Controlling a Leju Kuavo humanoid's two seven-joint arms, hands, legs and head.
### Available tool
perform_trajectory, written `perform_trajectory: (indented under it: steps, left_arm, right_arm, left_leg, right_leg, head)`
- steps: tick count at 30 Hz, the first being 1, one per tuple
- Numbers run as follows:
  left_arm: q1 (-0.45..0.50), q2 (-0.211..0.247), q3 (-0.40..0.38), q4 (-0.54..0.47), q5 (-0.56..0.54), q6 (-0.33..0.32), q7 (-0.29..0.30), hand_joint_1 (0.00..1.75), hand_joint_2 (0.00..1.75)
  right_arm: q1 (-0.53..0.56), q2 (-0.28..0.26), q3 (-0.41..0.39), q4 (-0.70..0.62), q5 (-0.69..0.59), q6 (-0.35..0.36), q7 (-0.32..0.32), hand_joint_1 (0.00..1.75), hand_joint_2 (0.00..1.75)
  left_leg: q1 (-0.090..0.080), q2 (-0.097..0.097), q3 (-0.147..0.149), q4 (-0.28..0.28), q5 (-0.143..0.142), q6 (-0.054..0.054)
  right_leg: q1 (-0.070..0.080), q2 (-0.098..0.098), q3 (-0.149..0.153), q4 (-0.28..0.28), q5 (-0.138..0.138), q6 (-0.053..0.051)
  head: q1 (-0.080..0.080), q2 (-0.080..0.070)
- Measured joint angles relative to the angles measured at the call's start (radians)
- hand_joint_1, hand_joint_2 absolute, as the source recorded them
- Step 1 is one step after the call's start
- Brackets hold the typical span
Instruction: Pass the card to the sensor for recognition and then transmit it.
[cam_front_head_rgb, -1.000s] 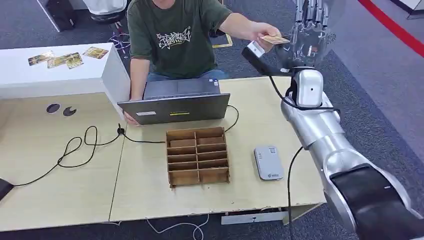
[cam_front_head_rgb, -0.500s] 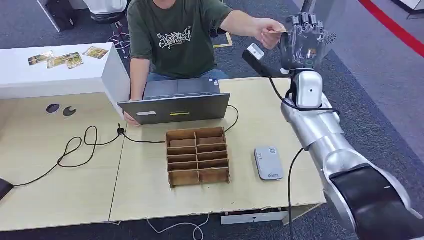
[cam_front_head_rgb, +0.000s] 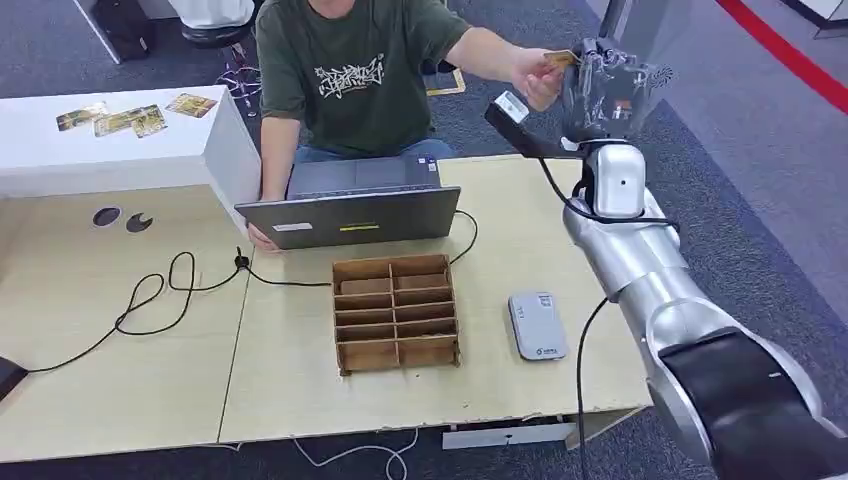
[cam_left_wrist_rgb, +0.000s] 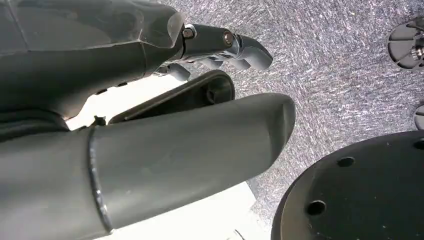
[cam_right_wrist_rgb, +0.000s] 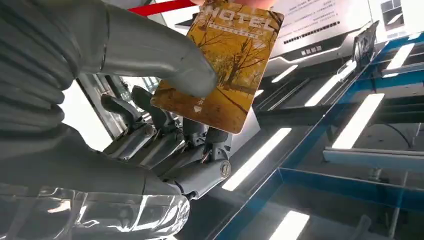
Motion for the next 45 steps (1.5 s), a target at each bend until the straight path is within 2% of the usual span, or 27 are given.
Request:
perform_trajectory:
  steps: [5, 8, 13, 16, 23, 25, 29, 32, 36, 39, 45]
  left_arm:
    - [0.000, 0.000, 0.000, 0.000, 0.000, 0.000, 0.000, 0.00, 0.00]
    - [0.000, 0.000, 0.000, 0.000, 0.001, 0.000, 0.000, 0.00, 0.00]
    - [0.000, 0.000, 0.000, 0.000, 0.010, 0.006, 0.003, 0.00, 0.00]
    - [0.001, 0.000, 0.000, 0.000, 0.016, 0.009, 0.003, 0.00, 0.00]
    - [0.005, 0.000, 0.000, 0.000, 0.033, 0.004, 0.002, 0.00, 0.00]
    - [0.007, 0.000, 0.000, 0.000, 0.038, 0.002, 0.001, 0.00, 0.00]
    - [0.014, 0.000, 0.000, 0.000, 0.050, -0.006, 0.002, 0.00, 0.00]
    - [0.016, 0.000, 0.000, 0.000, 0.055, -0.009, 0.002, 0.00, 0.00]
    - [0.018, 0.000, 0.000, 0.000, 0.056, -0.011, 0.002, 0.00, 0.00]
    - [0.018, 0.000, 0.000, 0.000, 0.058, -0.015, 0.002, 0.00, 0.00]
    - [0.020, 0.000, 0.001, 0.000, 0.067, -0.021, 0.002, 0.00, 0.00]
  right_arm:
    - [0.001, 0.001, -0.004, 0.005, -0.007, 0.000, 0.000, 1.75, 1.75]
    - [0.005, 0.003, -0.027, 0.006, -0.053, 0.000, -0.022, 1.75, 1.75]
    - [0.003, 0.031, -0.123, 0.051, -0.288, 0.004, -0.108, 1.75, 1.75]
    - [-0.001, 0.050, -0.176, 0.076, -0.372, 0.024, -0.137, 1.75, 1.75]
    - [-0.018, 0.098, -0.279, 0.096, -0.642, 0.211, -0.209, 1.75, 1.75]
    - [-0.023, 0.109, -0.301, 0.099, -0.702, 0.263, -0.206, 1.75, 1.75]
    - [-0.058, 0.132, -0.354, 0.127, -0.861, 0.435, -0.165, 1.75, 1.75]
    - [-0.084, 0.137, -0.384, 0.157, -0.934, 0.525, -0.143, 1.75, 1.75]
    - [-0.106, 0.140, -0.406, 0.186, -0.965, 0.555, -0.136, 1.75, 1.75]
    - [-0.117, 0.141, -0.425, 0.201, -1.009, 0.611, -0.133, 1.75, 1.75]
    - [-0.119, 0.130, -0.444, 0.219, -1.090, 0.667, -0.163, 1.75, 1.75]
  left_leg:
    - [0.000, 0.000, 0.000, 0.000, 0.000, 0.000]
    - [0.000, 0.000, 0.000, 0.000, 0.000, 0.000]
    - [0.000, 0.000, 0.000, 0.000, 0.000, 0.000]
    - [0.000, 0.000, 0.000, 0.000, 0.000, 0.000]
    - [0.000, 0.000, 0.000, 0.000, 0.000, 0.000]
    - [0.000, 0.000, 0.000, 0.000, 0.000, 0.000]
    - [0.000, 0.000, 0.000, 0.000, 0.000, 0.000]
    - [0.000, 0.000, 0.000, 0.000, 0.000, 0.000]
    - [0.000, -0.001, 0.000, 0.000, 0.000, 0.000]
    - [0.000, -0.001, 0.000, 0.000, 0.000, 0.000]
    - [0.000, -0.001, 0.000, 0.000, 0.000, 0.000]
  right_leg:
    - [0.000, 0.000, 0.000, 0.000, 0.000, 0.000]
    - [0.000, 0.000, 0.000, 0.000, 0.000, 0.000]
    - [0.000, 0.000, 0.000, 0.000, 0.000, 0.000]
    - [0.000, 0.000, 0.000, 0.000, 0.000, 0.000]
    - [0.000, 0.000, 0.000, 0.000, 0.000, 0.000]
    - [0.000, 0.000, 0.000, 0.000, 0.000, 0.000]
    - [0.000, 0.000, 0.000, 0.000, 0.000, 0.000]
    - [0.000, 0.000, 0.000, 0.000, 0.000, 0.000]
    - [0.000, -0.001, 0.000, 0.000, 0.000, 0.000]
    - [0.000, -0.001, 0.000, 0.000, 0.000, 0.000]
    - [0.000, -0.001, 0.000, 0.000, 0.000, 0.000]
  head:
    - [0.000, 0.000]
    - [0.000, 0.000]
    - [0.000, 0.000]
    - [0.000, 0.000]
    - [0.000, 0.000]
    - [0.000, 0.000]
    - [0.000, 0.000]
    - [0.000, 0.000]
    - [0.000, 0.000]
    - [0.000, 0.000]
    - [0.000, 0.000]
